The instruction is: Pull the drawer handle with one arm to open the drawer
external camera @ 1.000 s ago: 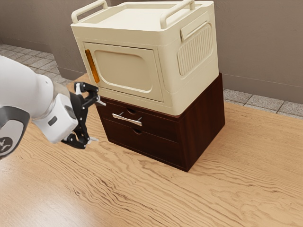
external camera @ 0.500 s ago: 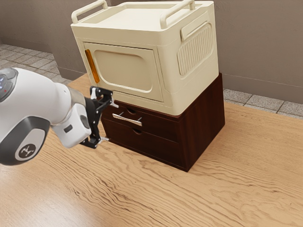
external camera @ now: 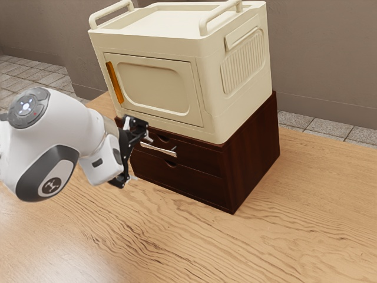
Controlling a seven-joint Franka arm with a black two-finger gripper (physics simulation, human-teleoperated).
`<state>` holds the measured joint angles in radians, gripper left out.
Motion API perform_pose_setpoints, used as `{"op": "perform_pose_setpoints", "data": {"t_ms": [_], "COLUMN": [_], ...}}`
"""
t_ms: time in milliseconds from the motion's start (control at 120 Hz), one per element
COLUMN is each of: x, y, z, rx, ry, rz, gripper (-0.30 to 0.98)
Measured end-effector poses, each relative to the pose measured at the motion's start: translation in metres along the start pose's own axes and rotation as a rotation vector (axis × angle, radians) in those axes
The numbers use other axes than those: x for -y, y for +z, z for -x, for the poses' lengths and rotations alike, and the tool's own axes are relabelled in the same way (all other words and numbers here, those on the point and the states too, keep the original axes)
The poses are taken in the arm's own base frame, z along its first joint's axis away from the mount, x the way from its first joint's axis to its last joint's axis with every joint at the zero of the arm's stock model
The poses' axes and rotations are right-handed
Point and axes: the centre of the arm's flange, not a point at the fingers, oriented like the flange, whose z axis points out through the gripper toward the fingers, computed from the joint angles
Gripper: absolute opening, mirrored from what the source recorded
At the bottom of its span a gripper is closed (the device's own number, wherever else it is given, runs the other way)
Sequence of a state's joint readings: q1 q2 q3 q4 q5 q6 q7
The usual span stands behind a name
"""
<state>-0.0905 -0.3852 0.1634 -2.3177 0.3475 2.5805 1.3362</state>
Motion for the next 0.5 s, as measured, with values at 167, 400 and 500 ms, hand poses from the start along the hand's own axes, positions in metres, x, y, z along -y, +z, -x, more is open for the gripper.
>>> {"op": "perform_pose_setpoints", "data": {"t_ms": [167,400,500], "x": [0.001,0.001,0.004], "y": [0.016,0.036,0.041], "z": [-0.002,0.007,0.005], "rx": [-0.001,0.002,0.001], "ry": [0.012,0.004,0.008], "rz": [0.004,0.004,-0.004], "gripper": [0.69,0.69,0.69]}}
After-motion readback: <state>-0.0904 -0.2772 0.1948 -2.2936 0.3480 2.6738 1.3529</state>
